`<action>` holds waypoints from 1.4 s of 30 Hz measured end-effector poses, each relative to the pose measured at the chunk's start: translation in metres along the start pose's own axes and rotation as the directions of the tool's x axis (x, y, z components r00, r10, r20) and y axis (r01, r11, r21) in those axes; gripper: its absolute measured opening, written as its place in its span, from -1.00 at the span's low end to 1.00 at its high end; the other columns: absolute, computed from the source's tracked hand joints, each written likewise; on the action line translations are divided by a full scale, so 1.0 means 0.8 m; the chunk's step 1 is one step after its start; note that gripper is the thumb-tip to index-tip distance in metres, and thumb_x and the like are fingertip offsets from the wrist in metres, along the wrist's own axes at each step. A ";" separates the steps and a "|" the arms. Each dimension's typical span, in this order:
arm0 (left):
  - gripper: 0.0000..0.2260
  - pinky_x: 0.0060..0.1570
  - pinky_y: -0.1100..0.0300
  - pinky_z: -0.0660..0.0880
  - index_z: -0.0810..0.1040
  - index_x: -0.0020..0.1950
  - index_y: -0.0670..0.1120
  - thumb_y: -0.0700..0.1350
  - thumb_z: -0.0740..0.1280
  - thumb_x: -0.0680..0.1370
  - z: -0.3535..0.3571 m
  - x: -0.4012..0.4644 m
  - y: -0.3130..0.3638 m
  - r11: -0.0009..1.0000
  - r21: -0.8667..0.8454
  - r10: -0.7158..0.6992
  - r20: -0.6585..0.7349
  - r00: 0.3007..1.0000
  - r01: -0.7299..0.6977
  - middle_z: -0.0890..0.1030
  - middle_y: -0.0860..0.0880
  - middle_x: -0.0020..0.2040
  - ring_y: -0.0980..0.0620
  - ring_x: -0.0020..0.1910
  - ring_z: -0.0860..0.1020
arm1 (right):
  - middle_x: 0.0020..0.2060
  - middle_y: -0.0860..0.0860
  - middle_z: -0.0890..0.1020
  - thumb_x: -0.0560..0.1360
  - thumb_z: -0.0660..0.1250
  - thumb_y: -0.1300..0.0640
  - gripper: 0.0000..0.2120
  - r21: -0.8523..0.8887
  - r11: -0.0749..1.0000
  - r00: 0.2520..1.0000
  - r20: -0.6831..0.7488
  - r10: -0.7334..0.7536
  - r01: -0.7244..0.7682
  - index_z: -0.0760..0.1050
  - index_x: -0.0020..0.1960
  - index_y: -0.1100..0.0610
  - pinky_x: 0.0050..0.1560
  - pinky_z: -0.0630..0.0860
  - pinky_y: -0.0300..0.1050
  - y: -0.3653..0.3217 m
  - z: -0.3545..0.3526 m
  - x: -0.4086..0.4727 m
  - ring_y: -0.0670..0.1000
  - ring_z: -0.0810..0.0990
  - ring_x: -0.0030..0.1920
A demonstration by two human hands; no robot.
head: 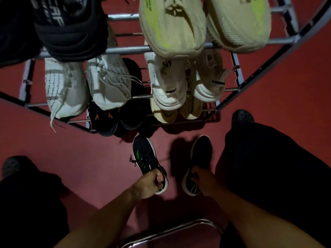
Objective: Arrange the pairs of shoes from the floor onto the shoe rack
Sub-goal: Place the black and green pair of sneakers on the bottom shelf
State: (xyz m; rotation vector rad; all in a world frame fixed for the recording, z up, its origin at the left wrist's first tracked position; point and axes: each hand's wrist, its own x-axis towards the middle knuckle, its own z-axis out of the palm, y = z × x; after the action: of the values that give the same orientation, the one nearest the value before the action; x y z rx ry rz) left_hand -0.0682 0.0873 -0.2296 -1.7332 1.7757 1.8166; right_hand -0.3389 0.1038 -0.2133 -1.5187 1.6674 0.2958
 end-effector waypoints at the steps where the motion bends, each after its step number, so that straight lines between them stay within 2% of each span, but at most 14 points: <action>1: -0.77 -0.04 -0.05 0.53 0.44 -0.19 0.17 -0.19 0.33 0.39 -0.004 -0.006 -0.003 1.000 0.003 -0.007 0.019 1.000 0.007 0.51 0.09 -0.22 0.07 -0.23 0.46 | -0.14 -0.03 0.57 0.56 0.22 -0.03 -0.97 -0.004 1.000 1.000 -0.007 -0.020 0.020 0.42 -0.01 -0.14 -0.05 0.53 -0.02 -0.004 0.006 0.001 0.03 0.56 -0.13; 3: -0.81 0.00 -0.04 0.54 0.47 -0.10 0.17 -0.11 0.36 0.40 -0.015 -0.020 0.004 0.997 0.059 -0.043 0.015 0.999 0.042 0.55 0.05 -0.11 0.05 -0.16 0.48 | -0.10 0.03 0.56 0.60 0.22 0.03 -0.89 0.045 0.996 0.997 -0.026 -0.072 0.073 0.50 -0.01 -0.13 -0.08 0.47 -0.08 -0.027 0.013 -0.002 -0.01 0.51 -0.15; 6: -0.68 0.08 0.28 0.39 0.50 0.24 -0.01 -0.06 0.42 0.51 -0.020 -0.030 -0.005 0.944 0.322 -0.046 -0.074 0.996 0.068 0.52 -0.01 0.19 0.06 0.07 0.47 | 0.12 0.10 0.60 0.58 0.28 0.16 -0.73 0.124 0.990 0.989 0.122 -0.088 0.073 0.45 0.27 0.07 0.09 0.45 -0.11 -0.043 0.038 -0.003 0.01 0.54 0.03; 8: -0.52 0.18 0.27 0.35 0.44 0.38 -0.02 0.01 0.42 0.49 -0.014 -0.033 -0.019 0.920 0.374 -0.097 -0.083 0.992 0.122 0.48 0.00 0.31 -0.01 0.22 0.44 | 0.20 0.11 0.57 0.53 0.34 0.17 -0.65 0.182 0.983 0.984 0.175 -0.032 0.000 0.44 0.30 0.10 0.18 0.46 -0.09 -0.043 0.055 -0.005 0.05 0.56 0.12; 11: -0.41 0.24 0.25 0.27 0.35 0.46 0.03 0.11 0.37 0.46 -0.007 -0.038 -0.027 0.867 0.475 -0.172 -0.003 0.985 0.153 0.47 0.03 0.36 -0.03 0.25 0.39 | 0.31 0.12 0.41 0.46 0.41 0.08 -0.55 0.188 0.981 0.996 0.081 0.028 -0.042 0.43 0.32 0.07 0.22 0.45 -0.07 -0.049 0.065 -0.007 0.12 0.51 0.21; 15: -0.33 0.31 0.23 0.25 0.22 0.55 0.09 0.06 0.39 0.48 0.000 -0.030 -0.034 0.894 0.416 -0.201 0.045 0.979 0.164 0.43 -0.01 0.41 -0.07 0.34 0.37 | 0.36 0.14 0.24 0.43 0.46 0.04 -0.40 0.205 0.976 0.997 0.040 0.072 -0.078 0.36 0.41 0.09 0.28 0.41 -0.11 -0.051 0.075 -0.003 0.14 0.41 0.33; 18: -0.41 0.34 0.19 0.34 0.33 0.52 0.00 -0.06 0.42 0.51 0.004 -0.020 -0.038 0.941 0.287 -0.213 0.083 0.974 0.181 0.47 -0.12 0.40 -0.10 0.36 0.46 | 0.37 0.15 0.28 0.43 0.46 0.03 -0.40 0.193 0.975 0.991 0.086 0.099 -0.114 0.37 0.42 0.04 0.29 0.38 -0.14 -0.049 0.078 0.002 0.13 0.38 0.35; 23: -0.53 0.35 0.12 0.39 0.36 0.48 -0.17 -0.11 0.32 0.59 0.010 -0.012 -0.038 0.919 0.322 -0.255 0.050 0.966 0.227 0.47 -0.20 0.41 -0.18 0.38 0.46 | 0.40 0.15 0.27 0.42 0.46 -0.05 -0.34 0.170 0.975 0.989 0.066 0.134 -0.143 0.34 0.46 0.06 0.33 0.41 -0.05 -0.050 0.079 0.009 0.19 0.36 0.40; 28: -0.34 0.35 0.20 0.30 0.35 0.51 -0.16 0.13 0.34 0.49 0.008 -0.017 -0.017 0.929 0.268 -0.266 0.004 0.964 0.255 0.41 -0.16 0.47 -0.14 0.45 0.39 | 0.45 0.07 0.21 0.43 0.43 -0.01 -0.51 0.049 0.999 1.000 0.003 -0.010 0.010 0.47 0.31 0.07 0.31 0.38 -0.16 -0.068 0.070 0.004 0.11 0.39 0.38; 33: -0.52 0.20 0.14 0.46 0.48 0.32 -0.09 0.15 0.40 0.51 -0.002 -0.026 0.010 0.918 0.372 -0.146 -0.005 0.989 0.137 0.59 -0.10 0.23 -0.10 0.21 0.56 | 0.17 -0.04 0.59 0.42 0.43 0.02 -0.56 0.293 0.955 0.998 0.015 -0.058 0.051 0.44 0.27 0.01 0.13 0.50 -0.15 -0.084 0.052 -0.017 -0.01 0.57 0.16; 35: -0.61 0.14 0.13 0.50 0.52 0.24 -0.07 0.10 0.41 0.51 -0.010 -0.032 0.027 0.914 0.396 -0.095 -0.001 0.995 0.088 0.62 -0.08 0.14 -0.09 0.13 0.58 | -0.02 -0.03 0.62 0.37 0.46 0.06 -0.62 0.315 0.947 0.997 0.016 -0.072 0.063 0.44 0.13 0.04 0.04 0.56 -0.06 -0.086 0.043 -0.026 -0.04 0.60 -0.03; 37: -0.67 0.10 0.11 0.55 0.54 0.17 -0.05 0.01 0.45 0.46 -0.017 -0.039 0.040 0.927 0.373 -0.071 0.044 0.997 0.049 0.64 -0.05 0.08 -0.07 0.07 0.61 | -0.15 -0.04 0.55 0.37 0.48 0.12 -0.69 0.286 0.953 0.994 0.022 -0.106 0.095 0.39 0.00 0.09 -0.12 0.51 -0.26 -0.091 0.030 -0.035 -0.10 0.51 -0.19; 40: -0.66 0.03 0.06 0.60 0.56 0.09 -0.06 -0.07 0.52 0.37 -0.026 -0.052 0.059 0.951 0.309 -0.044 0.105 0.993 0.009 0.67 -0.04 0.02 -0.06 0.02 0.64 | -0.11 -0.05 0.50 0.41 0.48 0.12 -0.65 0.247 0.961 0.990 0.038 -0.136 0.123 0.45 0.11 0.18 -0.16 0.37 -0.45 -0.096 0.000 -0.047 -0.09 0.46 -0.14; 42: -0.62 -0.03 0.09 0.60 0.55 0.11 -0.11 -0.06 0.53 0.35 -0.031 -0.061 0.072 0.949 0.315 -0.011 0.103 0.995 -0.022 0.67 -0.07 0.02 -0.07 0.00 0.64 | -0.06 -0.03 0.53 0.40 0.48 0.10 -0.58 0.234 0.968 0.991 0.068 -0.112 0.093 0.45 0.20 0.15 -0.02 0.43 -0.28 -0.098 -0.025 -0.060 -0.05 0.50 -0.06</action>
State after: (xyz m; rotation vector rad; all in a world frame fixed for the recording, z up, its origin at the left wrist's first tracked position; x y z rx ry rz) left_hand -0.0743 0.0799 -0.1508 -1.4868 1.9044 1.4908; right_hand -0.2805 0.1057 -0.1400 -1.3946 1.4981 0.1017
